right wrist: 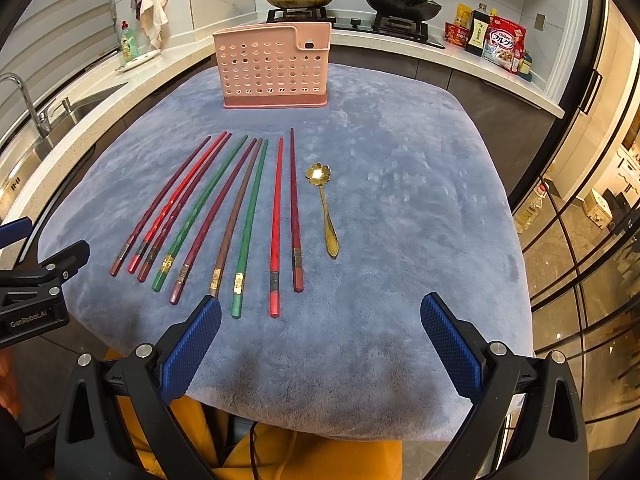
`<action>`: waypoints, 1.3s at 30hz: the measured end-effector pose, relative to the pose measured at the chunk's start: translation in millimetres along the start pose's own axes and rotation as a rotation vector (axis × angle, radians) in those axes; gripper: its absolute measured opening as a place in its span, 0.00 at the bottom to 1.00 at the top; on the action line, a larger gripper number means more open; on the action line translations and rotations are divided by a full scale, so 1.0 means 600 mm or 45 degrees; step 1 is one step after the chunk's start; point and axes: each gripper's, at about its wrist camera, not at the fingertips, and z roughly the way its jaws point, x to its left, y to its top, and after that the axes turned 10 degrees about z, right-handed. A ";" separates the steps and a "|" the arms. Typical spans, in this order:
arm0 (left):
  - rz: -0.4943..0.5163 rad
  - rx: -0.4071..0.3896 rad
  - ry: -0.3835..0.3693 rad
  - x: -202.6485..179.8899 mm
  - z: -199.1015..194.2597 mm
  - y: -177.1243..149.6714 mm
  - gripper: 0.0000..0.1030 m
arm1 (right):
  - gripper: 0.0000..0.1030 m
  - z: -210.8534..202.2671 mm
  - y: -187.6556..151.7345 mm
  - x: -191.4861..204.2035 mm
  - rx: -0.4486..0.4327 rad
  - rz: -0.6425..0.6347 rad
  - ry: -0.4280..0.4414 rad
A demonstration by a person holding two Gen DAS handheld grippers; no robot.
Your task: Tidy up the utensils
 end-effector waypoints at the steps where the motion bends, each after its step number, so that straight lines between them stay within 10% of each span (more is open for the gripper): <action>1: 0.000 0.000 0.001 0.001 0.000 0.000 0.93 | 0.93 0.001 0.002 -0.002 0.001 0.000 0.001; 27: -0.177 0.088 -0.112 0.052 0.102 -0.016 0.93 | 0.93 0.066 0.028 -0.028 -0.015 0.039 0.008; 39: -0.166 0.140 -0.202 0.041 0.161 -0.016 0.79 | 0.65 0.142 0.060 -0.037 0.036 0.072 0.018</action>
